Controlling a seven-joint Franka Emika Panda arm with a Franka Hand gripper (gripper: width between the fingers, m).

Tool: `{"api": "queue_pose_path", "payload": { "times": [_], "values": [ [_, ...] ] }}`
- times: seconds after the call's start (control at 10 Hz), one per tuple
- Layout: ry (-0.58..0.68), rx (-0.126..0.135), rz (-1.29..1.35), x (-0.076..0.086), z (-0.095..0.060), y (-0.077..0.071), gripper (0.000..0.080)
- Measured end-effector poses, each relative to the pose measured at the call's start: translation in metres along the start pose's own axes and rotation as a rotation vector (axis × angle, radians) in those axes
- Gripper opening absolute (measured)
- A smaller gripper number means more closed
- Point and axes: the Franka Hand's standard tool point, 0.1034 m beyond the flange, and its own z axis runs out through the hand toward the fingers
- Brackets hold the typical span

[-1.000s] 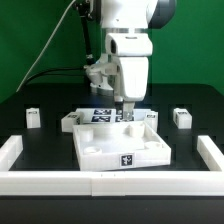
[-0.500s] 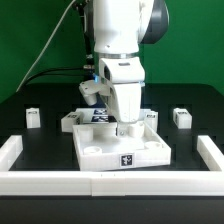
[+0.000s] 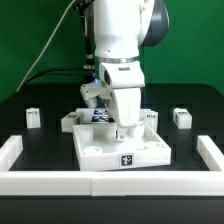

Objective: Assemble one leg

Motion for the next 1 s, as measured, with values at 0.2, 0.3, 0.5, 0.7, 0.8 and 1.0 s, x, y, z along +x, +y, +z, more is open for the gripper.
{"api": "queue_pose_path", "payload": {
  "times": [0.2, 0.3, 0.5, 0.7, 0.8, 1.0],
  "values": [
    [0.0, 0.001, 0.0, 0.0001, 0.0003, -0.0005, 0.0279],
    [0.0, 0.001, 0.0, 0.0001, 0.0004, -0.0007, 0.0279],
    [0.0, 0.0, 0.001, -0.0003, 0.0003, -0.0006, 0.0057],
    [0.0, 0.0, 0.001, -0.0003, 0.0003, -0.0006, 0.0057],
    [0.0, 0.0, 0.001, -0.0003, 0.0003, -0.0006, 0.0057],
    [0.0, 0.0, 0.005, 0.0001, 0.0002, -0.0003, 0.0057]
  ]
}}
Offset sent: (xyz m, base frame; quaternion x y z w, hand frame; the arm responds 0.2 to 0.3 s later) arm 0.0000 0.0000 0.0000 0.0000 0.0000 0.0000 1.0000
